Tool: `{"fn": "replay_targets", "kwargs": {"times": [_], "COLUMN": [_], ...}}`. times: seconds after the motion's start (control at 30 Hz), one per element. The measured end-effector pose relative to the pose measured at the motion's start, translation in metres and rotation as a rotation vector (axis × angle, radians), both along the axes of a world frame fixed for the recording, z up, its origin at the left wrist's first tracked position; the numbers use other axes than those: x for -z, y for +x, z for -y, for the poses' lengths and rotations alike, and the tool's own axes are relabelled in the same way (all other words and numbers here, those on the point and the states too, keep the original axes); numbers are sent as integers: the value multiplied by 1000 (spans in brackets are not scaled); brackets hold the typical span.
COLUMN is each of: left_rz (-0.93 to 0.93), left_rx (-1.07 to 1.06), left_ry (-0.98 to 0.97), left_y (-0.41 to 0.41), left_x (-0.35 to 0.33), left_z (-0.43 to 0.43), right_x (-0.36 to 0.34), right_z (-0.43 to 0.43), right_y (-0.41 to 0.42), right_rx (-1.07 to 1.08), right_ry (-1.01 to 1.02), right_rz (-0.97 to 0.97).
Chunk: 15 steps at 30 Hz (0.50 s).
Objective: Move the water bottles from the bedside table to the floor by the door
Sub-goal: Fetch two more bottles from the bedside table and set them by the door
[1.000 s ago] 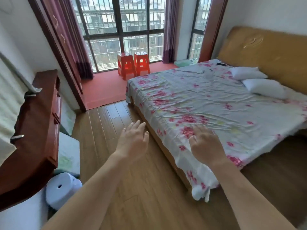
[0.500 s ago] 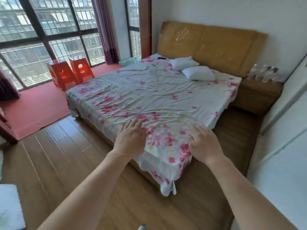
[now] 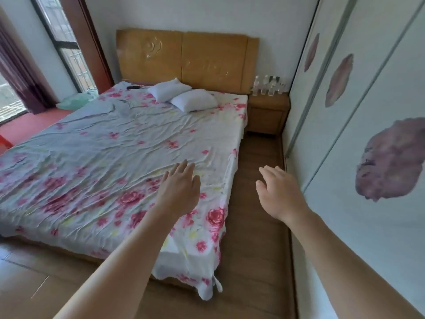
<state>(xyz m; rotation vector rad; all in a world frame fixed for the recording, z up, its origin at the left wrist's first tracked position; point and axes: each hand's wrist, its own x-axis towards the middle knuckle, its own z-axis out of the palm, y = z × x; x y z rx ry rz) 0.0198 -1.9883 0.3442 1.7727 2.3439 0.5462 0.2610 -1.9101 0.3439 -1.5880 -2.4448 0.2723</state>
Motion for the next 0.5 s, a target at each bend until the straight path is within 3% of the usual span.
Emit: {"fn": "replay_targets", "kwargs": {"times": [0.23,0.5], "left_rz": [-36,-57], "left_rx": [128,109], "left_ry": [-34,-51], "left_y": [46,89], "left_x": [4,-12], "left_z": [-118,-249], "right_x": [8,-6], "right_z": [-87,-218], "right_y": [54,101], "right_rx": [144,165], "right_ry": [21,67], "right_rz": [0,-21]}}
